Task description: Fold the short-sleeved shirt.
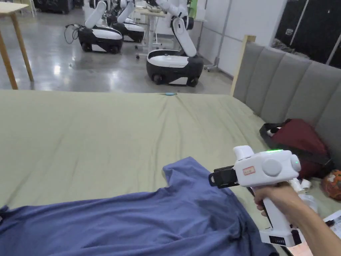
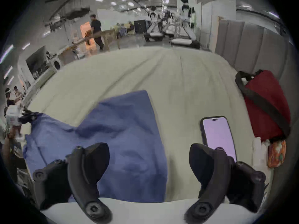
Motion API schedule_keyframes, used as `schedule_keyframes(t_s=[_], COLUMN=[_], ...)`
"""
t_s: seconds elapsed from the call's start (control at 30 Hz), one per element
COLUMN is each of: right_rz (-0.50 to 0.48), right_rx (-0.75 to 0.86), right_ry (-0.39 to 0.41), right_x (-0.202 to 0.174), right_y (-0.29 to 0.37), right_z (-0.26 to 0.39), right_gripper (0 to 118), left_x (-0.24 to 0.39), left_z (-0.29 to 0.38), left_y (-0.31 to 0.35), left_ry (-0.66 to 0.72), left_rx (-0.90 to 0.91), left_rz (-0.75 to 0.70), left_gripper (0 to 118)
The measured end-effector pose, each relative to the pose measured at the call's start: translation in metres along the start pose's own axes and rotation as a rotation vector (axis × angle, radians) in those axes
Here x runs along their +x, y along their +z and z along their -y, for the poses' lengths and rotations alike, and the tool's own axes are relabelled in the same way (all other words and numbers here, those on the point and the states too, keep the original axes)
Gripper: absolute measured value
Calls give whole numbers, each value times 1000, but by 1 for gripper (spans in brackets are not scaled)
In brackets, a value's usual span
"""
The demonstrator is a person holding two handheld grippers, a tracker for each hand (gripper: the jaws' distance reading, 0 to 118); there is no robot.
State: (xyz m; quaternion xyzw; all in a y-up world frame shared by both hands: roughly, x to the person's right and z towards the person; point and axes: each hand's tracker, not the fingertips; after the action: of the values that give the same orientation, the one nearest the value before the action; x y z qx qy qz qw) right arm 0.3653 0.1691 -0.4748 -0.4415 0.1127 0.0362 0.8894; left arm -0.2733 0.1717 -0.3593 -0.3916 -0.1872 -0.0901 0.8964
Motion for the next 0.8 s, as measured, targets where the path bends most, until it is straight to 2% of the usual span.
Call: schedule_keyframes(t_s=[0.07, 0.13, 0.17, 0.23, 0.27, 0.3, 0.33, 0.37, 0.4, 0.43, 0.47, 0.53, 0.63, 0.7, 0.8], right_rz=[43, 60, 73, 57, 56, 59, 56, 10, -16, -13, 40, 74, 66, 88, 32], right_rx=[-123, -209, -201, -176, -176, -167, -145, -134, -152, -157, -173, -163, -121, -55, 82], right_ry=[-23, -41, -17, 15, 18, 28, 41, 64, 77, 93, 140, 178, 163, 188, 188], right_x=[4, 9, 6, 4, 5, -1, -4, -8, -11, -20, -26, -32, -35, -35, -38], right_y=[-26, -42, -45, -43, -42, -38, -35, -34, -36, -36, -38, -37, -21, 0, 57], right_z=[-6, -7, -6, -8, -10, -10, -10, -11, -13, -13, -15, -16, -14, -12, 3], right_gripper=[104, 94, 86, 85, 81, 68, 47, 23, 4, 3, 3, 2, 2, 2, 2], left_x=[4, 4, 5, 5, 6, 7, 7, 6, 6, 7, 9, 8, 8, 9, 15], left_z=[-1, -3, -3, -5, -6, -6, -7, -7, -7, -7, -7, -6, -4, -3, 5], left_y=[0, 0, 0, -2, -2, -2, -2, -3, -3, -3, -2, 0, 13, 25, 53], left_ry=[7, 15, 17, 9, 0, -1, 4, 11, 15, 16, 16, 14, 10, 9, 1], left_rx=[-10, -17, -16, -30, -38, -42, -42, -44, -45, -47, -48, -50, -39, -26, 13], left_rz=[-2, -1, 3, -2, -12, -16, -14, -16, -17, -19, -23, -26, -31, -32, -33], left_gripper=[3, 3, 3, 3, 3, 3, 3, 3, 3, 3, 3, 3, 3, 3, 3])
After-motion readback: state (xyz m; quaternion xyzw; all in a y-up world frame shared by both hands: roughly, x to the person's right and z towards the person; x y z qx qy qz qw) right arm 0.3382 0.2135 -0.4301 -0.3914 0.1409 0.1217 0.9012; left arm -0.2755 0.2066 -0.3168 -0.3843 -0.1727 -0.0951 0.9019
